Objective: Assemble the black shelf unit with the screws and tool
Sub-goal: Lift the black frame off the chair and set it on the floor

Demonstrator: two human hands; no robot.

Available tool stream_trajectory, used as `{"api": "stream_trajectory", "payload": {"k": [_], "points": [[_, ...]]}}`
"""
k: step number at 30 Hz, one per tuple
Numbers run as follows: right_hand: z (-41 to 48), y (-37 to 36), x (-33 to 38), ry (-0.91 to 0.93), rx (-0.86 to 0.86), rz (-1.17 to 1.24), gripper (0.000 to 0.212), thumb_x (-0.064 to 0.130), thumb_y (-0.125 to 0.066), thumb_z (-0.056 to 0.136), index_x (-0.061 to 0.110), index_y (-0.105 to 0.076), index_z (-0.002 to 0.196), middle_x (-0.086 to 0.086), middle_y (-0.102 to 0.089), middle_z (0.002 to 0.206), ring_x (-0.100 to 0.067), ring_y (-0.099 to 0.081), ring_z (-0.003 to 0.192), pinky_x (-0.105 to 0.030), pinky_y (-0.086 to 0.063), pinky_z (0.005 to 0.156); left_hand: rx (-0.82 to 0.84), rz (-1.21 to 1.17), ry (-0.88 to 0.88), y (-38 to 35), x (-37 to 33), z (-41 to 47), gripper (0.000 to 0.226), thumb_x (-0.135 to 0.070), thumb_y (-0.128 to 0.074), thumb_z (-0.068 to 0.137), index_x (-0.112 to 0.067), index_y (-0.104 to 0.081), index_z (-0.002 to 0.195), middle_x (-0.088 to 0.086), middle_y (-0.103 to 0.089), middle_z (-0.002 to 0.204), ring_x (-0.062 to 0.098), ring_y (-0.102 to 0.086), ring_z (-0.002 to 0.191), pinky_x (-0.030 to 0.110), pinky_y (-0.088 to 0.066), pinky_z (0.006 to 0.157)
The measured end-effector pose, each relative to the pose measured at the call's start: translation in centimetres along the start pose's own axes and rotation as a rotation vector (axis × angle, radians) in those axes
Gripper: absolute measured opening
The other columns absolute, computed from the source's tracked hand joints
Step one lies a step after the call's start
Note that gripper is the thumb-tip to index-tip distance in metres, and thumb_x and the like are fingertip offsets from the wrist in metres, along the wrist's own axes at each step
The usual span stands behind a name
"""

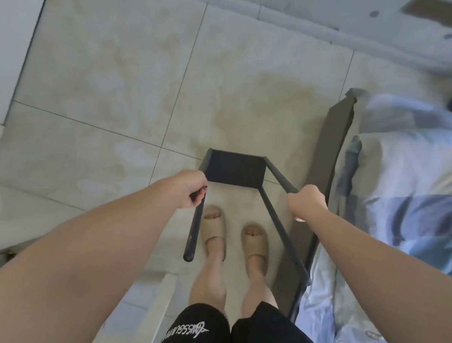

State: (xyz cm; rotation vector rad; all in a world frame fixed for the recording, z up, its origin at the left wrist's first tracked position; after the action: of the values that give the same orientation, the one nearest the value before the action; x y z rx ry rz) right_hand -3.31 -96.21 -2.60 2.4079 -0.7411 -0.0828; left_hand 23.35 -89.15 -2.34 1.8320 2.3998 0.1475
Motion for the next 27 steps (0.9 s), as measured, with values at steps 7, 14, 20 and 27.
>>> {"api": "stream_trajectory", "payload": {"k": [7,14,20,27], "points": [[0.7,1.8,4.2,0.191,-0.151,-0.034,0.008,0.016,-0.054,0.100,0.009,-0.055,0.103,-0.007,-0.056,0.092,-0.019,-0.055,0.069,-0.025,-0.041,0.052,-0.260,0.325,-0.305,1.1,-4.5,0.2,0.029,-0.006,-0.047,0.093,-0.003,-0.058,0.121,0.019,-0.066,0.102,0.027,-0.065,0.080,0.028,-0.046,0.059],[-0.2,3.0,6.9,0.513,-0.237,-0.074,0.036,0.013,-0.043,0.105,0.008,-0.052,0.139,-0.007,-0.045,0.141,-0.029,-0.055,0.111,-0.037,-0.047,0.091,-0.405,0.655,-0.755,1.4,-7.2,-0.8,0.043,-0.022,-0.046,0.100,-0.014,-0.044,0.142,0.006,-0.040,0.144,0.021,-0.053,0.090,0.033,-0.042,0.081],[-1.5,3.9,7.1,0.511,-0.150,-0.142,0.060,0.014,-0.045,0.101,0.014,-0.026,0.158,0.003,-0.012,0.166,-0.029,-0.040,0.139,-0.041,-0.041,0.108,-0.401,0.759,-0.822,1.2,-5.9,-2.1,0.061,-0.026,-0.050,0.097,-0.022,-0.028,0.154,0.002,-0.017,0.164,0.030,-0.048,0.126,0.042,-0.047,0.093],[-6.4,4.7,5.1,0.588,-0.063,-0.257,0.063,0.023,-0.046,0.102,0.020,-0.020,0.160,-0.002,-0.012,0.169,-0.033,-0.016,0.152,-0.052,-0.024,0.121,-0.487,0.889,-0.889,0.5,-0.9,-7.2,0.070,-0.047,-0.049,0.097,-0.026,-0.021,0.157,0.004,-0.005,0.168,0.030,-0.006,0.153,0.049,-0.026,0.117]]}}
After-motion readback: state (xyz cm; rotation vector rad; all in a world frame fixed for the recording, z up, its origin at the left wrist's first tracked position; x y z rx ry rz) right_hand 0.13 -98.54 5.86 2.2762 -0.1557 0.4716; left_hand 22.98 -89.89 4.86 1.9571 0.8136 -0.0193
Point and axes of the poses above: each hand's wrist, its own z-axis towards the middle knuckle, its own y-axis out of the back of the hand, x = y × z, the point moved 3 cm from there along z, towards the middle knuckle
